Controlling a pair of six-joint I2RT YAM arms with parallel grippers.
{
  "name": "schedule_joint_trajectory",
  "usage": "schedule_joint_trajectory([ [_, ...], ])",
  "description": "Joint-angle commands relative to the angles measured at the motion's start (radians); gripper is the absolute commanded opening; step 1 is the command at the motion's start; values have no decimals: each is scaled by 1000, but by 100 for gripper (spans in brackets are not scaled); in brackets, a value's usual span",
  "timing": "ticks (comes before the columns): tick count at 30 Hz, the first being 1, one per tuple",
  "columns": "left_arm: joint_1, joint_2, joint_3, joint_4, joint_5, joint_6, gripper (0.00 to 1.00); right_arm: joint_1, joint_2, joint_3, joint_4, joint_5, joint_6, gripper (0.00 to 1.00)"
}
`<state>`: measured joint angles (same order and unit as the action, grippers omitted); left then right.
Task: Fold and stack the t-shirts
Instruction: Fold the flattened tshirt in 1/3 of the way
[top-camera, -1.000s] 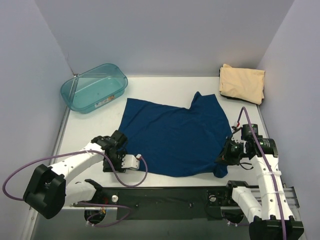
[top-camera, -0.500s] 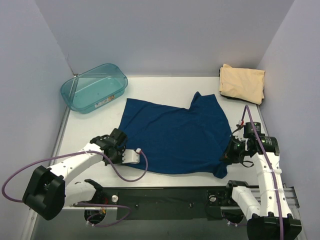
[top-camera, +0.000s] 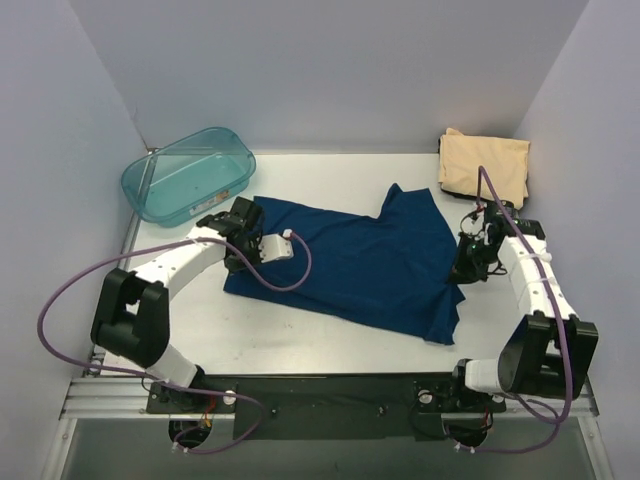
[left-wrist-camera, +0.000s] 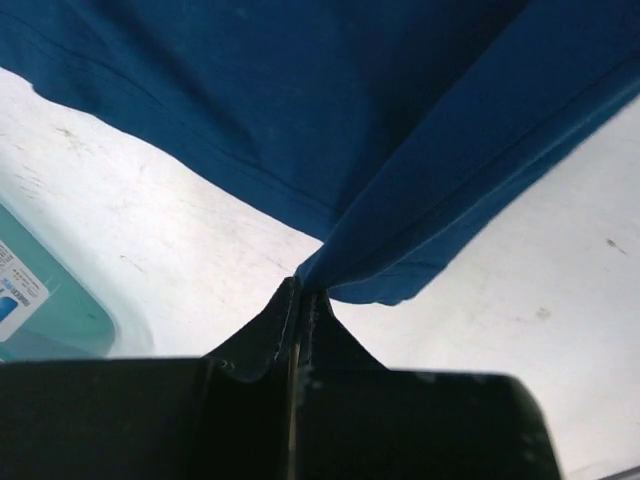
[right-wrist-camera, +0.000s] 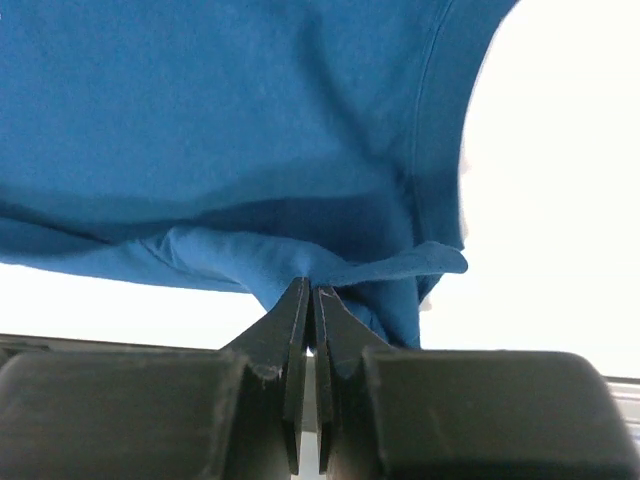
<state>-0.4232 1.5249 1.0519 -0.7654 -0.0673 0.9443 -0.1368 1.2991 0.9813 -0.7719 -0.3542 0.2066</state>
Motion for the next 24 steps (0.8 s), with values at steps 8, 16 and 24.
schedule_joint_trajectory([
  [8,37,207,237,32,-12,-39,0,9,244,230,17,-9,-168,0],
  [16,57,231,209,60,-31,-36,0,17,338,344,28,-48,-302,0],
  [24,64,250,186,87,-45,-47,0,31,431,390,20,-63,-320,0],
])
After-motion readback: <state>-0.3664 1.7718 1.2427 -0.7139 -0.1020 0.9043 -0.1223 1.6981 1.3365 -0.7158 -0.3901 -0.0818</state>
